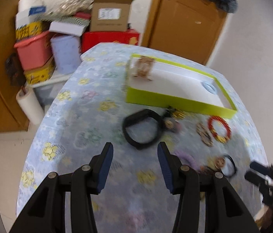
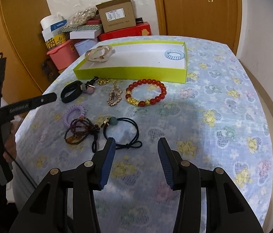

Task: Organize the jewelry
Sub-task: 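Withdraw both open tools from the tray back over the jewelry, then grasp the black watch strap with the left tool while the right tool grasps the green-bead black hair tie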

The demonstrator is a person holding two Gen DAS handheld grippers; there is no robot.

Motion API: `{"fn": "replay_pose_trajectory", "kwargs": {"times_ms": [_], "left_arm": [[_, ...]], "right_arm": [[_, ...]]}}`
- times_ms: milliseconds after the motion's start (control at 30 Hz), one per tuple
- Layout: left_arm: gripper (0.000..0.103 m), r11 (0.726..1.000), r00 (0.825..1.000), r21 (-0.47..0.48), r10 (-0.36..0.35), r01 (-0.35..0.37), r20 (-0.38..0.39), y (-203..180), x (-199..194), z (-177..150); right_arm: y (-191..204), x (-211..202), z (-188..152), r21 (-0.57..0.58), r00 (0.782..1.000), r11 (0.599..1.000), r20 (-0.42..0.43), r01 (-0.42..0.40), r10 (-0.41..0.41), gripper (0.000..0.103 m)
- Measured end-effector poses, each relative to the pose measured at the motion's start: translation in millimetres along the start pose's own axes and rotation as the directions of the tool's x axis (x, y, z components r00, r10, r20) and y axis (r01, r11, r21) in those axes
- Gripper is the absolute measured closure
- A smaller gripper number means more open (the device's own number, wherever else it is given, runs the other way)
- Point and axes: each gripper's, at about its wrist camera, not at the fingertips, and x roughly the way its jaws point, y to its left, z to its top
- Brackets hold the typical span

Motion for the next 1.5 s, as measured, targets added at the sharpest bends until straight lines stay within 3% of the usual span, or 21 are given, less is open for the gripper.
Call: {"fn": "replay_pose_trajectory", "kwargs": {"times_ms": [267,400,600,867,967,1067,1133,1267,1500], "left_arm": [[0.074,0.998,0.998,-0.058,0.02,-0.023,-0.051,6,32,11],[0.087,0.998,0.998,-0.045,0.051,-0.053,-0.048,4,38,15],[0.095,0.999,0.998,-0.003,0.05,-0.05,-0.027,1,38,14],[0.096,0.999,0.999,0.036,0.038,-0.037,-0.012,0,36,12],[0.097,0.999,0.999,0.037,0.029,-0.028,-0.014,0,34,11],[0.097,0.999,1.0,0.043,0.025,-0.025,-0.014,1,33,9],[0.097,0.999,1.0,0.046,0.023,-0.022,-0.015,1,32,7],[0.097,0.998,1.0,0.053,0.019,-0.019,-0.018,-1,29,4],[0.097,0.998,1.0,0.057,0.008,-0.008,-0.004,-2,16,0]], "right_arm": [[-10,15,14,0.007,1.0,1.0,0.0,0.017,-0.017,0.058],[-18,24,27,0.023,1.0,0.999,0.0,0.028,-0.028,0.063],[-20,33,34,0.025,1.0,1.0,-0.005,0.009,-0.009,0.064],[-8,38,23,-0.037,0.998,0.998,-0.051,-0.043,0.041,0.065],[-4,39,23,-0.053,0.997,0.997,-0.057,-0.055,0.051,0.07],[6,40,21,-0.126,0.999,0.992,-0.053,-0.008,0.002,0.085],[14,41,19,-0.184,0.998,0.982,-0.046,0.03,-0.039,0.101],[20,41,16,-0.221,0.998,0.975,-0.041,0.035,-0.046,0.102],[16,20,18,-0.184,1.0,0.983,0.004,0.021,-0.021,0.102]]}}
